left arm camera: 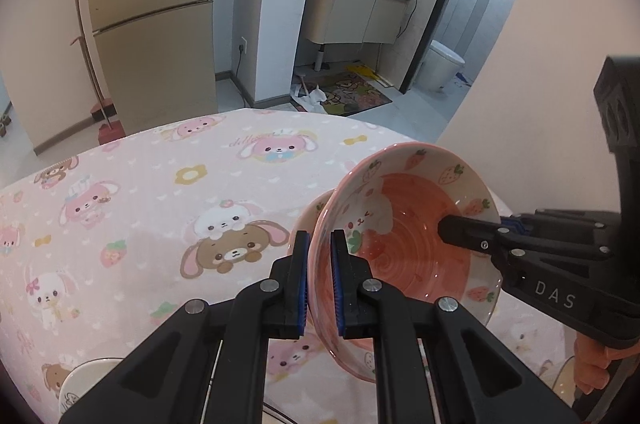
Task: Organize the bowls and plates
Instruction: 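Lift the pink bowl with the left tool while the right tool holds its rim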
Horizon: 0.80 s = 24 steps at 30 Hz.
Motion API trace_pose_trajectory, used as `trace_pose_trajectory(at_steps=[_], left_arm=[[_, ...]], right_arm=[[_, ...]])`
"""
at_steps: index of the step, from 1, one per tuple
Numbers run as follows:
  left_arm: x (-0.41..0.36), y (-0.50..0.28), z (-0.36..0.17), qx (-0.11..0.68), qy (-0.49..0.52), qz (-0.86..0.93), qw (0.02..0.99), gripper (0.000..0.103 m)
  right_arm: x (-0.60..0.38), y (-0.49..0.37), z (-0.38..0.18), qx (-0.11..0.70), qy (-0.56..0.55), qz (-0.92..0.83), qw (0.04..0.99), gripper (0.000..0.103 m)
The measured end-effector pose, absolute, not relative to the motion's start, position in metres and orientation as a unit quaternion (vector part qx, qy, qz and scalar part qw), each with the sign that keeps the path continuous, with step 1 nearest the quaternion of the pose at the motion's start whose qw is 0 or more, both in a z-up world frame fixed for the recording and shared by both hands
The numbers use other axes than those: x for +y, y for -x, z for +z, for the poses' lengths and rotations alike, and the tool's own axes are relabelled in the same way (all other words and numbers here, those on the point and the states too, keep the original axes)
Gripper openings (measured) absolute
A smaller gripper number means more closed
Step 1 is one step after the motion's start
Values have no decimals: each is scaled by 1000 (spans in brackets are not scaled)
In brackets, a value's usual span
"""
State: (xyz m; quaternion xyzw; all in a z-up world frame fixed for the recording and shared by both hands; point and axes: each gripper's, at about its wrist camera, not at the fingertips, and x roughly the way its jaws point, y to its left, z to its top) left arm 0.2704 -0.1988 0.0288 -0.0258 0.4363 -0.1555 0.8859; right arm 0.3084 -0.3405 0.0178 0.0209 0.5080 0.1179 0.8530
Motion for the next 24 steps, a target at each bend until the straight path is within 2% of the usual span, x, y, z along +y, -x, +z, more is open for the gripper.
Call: trace_pose_trajectory(at_steps=[7,18,24], left_arm=[[-216,-264,22,417,-41,-128,899,11],[-221,-266,16,412,-59,-109,903,11],[-215,-266,12,402,-53,-108,907,11]], right_arm=[[-336,-311,12,502,1,105,859,10],[-336,-313,8,485,1,109,868,11],[-337,-307,4,457,25,115,882,6]])
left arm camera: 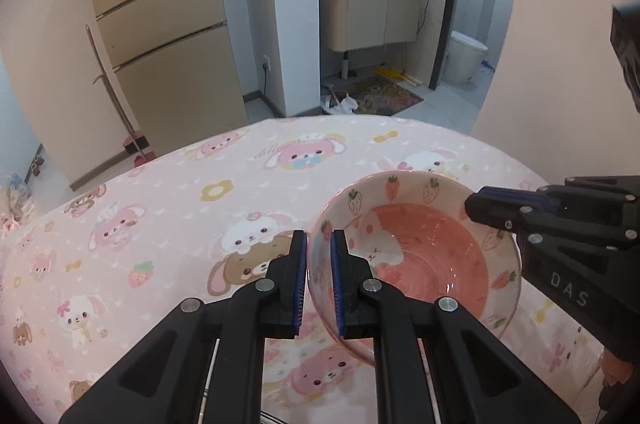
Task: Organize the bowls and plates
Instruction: 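Lift the pink bowl with the left tool while the right tool holds its rim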
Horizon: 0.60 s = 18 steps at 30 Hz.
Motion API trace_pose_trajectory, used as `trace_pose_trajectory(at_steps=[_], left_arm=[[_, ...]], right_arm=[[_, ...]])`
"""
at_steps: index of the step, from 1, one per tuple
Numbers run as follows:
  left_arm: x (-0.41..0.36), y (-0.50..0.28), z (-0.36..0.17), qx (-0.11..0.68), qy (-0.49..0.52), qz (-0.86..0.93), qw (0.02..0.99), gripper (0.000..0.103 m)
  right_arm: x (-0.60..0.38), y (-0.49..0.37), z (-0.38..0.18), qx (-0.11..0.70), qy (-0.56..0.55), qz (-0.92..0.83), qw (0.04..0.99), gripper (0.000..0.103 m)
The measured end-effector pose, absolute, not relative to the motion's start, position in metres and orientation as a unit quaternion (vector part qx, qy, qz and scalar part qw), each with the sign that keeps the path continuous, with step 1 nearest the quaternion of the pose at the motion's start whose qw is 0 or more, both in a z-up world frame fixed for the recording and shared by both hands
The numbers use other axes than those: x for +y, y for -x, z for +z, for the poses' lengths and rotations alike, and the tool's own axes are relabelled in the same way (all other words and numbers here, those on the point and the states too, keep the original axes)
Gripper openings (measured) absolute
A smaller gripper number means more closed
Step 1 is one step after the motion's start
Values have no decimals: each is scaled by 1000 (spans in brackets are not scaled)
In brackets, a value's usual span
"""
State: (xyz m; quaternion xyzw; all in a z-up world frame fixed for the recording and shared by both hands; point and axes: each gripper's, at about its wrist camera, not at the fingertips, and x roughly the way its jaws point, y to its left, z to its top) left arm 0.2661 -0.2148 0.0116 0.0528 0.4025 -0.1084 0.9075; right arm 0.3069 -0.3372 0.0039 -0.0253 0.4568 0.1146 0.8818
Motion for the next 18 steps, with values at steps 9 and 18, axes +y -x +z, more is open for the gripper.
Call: trace_pose_trajectory(at_steps=[9,18], left_arm=[[-210,-266,13,405,-47,-111,906,11],[-205,-247,41,374,-22,-131,918,11]], right_arm=[[-337,-306,4,457,29,117,881,6],[-349,-293,24,447,9,128,886,6]])
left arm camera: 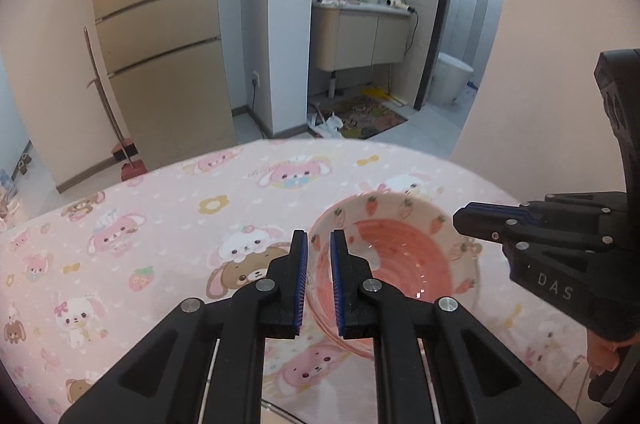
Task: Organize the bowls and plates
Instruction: 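Lift the pink bowl with the left tool while the right tool holds its rim, then lower the pink bowl into the other pink bowl and open both tools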
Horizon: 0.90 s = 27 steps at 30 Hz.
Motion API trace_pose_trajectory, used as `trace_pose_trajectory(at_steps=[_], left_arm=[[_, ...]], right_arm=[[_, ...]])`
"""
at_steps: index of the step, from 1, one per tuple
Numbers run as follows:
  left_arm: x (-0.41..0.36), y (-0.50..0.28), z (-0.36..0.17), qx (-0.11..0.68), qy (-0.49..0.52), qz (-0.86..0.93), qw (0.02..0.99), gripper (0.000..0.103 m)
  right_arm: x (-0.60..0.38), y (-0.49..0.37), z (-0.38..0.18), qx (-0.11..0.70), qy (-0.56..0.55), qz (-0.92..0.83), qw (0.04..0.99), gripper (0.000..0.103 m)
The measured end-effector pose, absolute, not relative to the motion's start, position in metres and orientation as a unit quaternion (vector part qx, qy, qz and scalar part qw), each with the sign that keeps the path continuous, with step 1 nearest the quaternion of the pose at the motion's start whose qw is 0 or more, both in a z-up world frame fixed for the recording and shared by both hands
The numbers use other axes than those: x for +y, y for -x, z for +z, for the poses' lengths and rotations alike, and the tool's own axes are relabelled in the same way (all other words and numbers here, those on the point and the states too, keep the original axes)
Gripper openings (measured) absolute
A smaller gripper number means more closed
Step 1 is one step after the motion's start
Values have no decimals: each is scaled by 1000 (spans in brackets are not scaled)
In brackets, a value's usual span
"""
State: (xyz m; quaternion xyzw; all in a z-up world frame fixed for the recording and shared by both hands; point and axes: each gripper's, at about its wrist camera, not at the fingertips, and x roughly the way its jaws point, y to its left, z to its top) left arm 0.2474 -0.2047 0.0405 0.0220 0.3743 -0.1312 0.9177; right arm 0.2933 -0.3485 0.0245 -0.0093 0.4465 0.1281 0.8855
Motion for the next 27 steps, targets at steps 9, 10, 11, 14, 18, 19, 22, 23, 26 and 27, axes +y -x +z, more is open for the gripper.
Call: trace_pose_trajectory(at_steps=[9,10,11,14,18,19,22,23,26,27], left_arm=[[-199,-196,97,293,-28,-134,946,35],[-198,-189,105,281,-28,-134,950,59],[-197,-180,112,267,-25,-133,954,73],[-191,-149,136,209,-9,-130,969,86],[-188,-115,159,162,-10,-137,977,86],[-188,-106,164,149,-10,-137,979,89],[-185,-86,176,121,-11,-141,982,103],[-185,-80,178,111,-8,-144,983,103],[-179,-65,182,93,4,-155,984,103],[-178,-61,182,95,8,-161,982,103]], right_arm=[[-358,-246,79,387,22,118,914,8],[-360,-238,85,379,20,118,918,11],[-361,-231,93,370,19,119,921,14],[-364,-208,114,339,17,120,933,31],[-364,-177,139,291,33,110,950,62],[-365,-168,145,276,37,106,955,74],[-367,-146,156,240,39,96,965,97],[-368,-139,158,230,38,93,968,99],[-371,-123,159,221,34,96,970,101],[-373,-119,158,219,31,96,970,101]])
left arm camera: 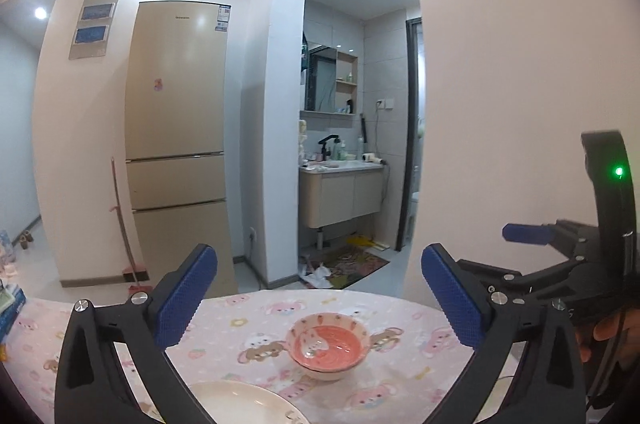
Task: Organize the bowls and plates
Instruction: 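Lower the pink bowl into the other pink bowl and open both tools, then move both open tools to the large white bowl and close the right tool on its rim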
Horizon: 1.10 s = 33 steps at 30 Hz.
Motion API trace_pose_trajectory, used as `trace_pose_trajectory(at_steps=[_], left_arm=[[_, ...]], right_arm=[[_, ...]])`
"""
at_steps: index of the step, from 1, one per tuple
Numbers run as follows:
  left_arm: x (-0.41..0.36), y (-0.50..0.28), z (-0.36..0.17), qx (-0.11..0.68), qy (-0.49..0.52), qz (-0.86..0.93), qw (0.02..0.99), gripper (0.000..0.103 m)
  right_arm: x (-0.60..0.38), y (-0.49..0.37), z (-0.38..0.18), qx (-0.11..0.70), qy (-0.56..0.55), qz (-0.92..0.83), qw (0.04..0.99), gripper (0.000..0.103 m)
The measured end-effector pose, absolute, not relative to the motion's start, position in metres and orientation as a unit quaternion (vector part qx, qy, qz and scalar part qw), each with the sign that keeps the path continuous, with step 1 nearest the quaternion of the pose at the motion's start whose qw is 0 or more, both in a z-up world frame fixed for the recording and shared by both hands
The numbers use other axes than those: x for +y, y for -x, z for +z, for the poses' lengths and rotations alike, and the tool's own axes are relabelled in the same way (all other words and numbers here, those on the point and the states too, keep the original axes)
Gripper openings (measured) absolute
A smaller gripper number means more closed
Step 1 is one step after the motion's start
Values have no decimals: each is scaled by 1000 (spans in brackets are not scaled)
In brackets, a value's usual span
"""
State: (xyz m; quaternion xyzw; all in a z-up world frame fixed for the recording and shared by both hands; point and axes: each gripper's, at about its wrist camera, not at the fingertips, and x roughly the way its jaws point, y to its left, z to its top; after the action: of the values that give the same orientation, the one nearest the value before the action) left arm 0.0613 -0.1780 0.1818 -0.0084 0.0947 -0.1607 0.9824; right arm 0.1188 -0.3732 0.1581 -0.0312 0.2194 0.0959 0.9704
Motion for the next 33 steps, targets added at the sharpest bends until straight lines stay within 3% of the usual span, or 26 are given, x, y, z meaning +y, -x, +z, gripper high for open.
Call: trace_pose_trajectory(at_steps=[8,16,33], left_arm=[[-176,-25,151,107,30,-201,973,103],[-194,-36,135,189,9,-302,934,103],[-222,-64,75,315,11,-325,892,103]], right_arm=[[-401,-46,123,183,-37,49,981,102],[-403,27,72,174,-54,-67,981,102],[-443,22,6,285,-106,-131,944,102]])
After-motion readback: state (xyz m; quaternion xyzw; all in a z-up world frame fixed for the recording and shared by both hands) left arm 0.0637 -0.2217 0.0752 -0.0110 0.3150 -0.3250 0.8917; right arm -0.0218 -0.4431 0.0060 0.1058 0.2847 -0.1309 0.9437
